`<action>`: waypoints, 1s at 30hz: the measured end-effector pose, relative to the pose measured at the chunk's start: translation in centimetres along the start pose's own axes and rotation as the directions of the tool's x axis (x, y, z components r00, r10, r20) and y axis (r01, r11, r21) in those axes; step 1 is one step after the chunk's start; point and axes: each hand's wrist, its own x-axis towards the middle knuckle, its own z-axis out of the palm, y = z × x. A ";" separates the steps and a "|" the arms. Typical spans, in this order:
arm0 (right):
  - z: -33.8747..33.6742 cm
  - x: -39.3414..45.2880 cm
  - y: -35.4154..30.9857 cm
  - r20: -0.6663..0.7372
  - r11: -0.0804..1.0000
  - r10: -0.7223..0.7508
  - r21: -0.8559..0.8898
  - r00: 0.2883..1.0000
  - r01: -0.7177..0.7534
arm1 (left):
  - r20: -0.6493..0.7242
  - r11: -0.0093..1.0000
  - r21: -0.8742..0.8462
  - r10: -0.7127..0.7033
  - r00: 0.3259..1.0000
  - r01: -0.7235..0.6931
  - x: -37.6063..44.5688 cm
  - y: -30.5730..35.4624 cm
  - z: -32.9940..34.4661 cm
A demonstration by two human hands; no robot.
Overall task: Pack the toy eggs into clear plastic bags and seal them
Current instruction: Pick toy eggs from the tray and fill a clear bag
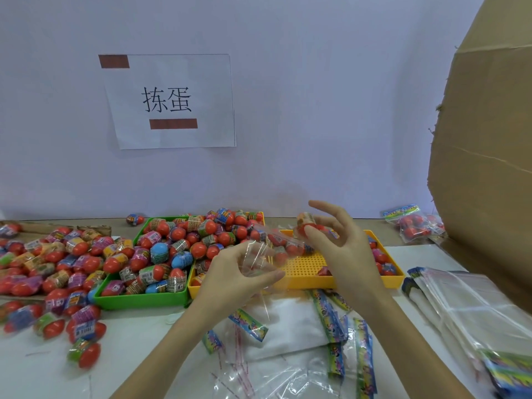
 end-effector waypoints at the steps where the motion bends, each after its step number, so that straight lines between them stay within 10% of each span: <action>1: 0.2 -0.2 -0.3 0.035 1.000 -0.016 0.011 0.999 0.016 | 0.000 1.000 -0.010 0.008 1.000 -0.008 -0.1 0.1 0.2; 30: 1.2 -1.0 0.6 0.334 0.849 -0.235 -0.386 0.913 0.360 | -0.033 0.996 -0.079 0.042 0.999 -0.045 -0.2 0.5 0.7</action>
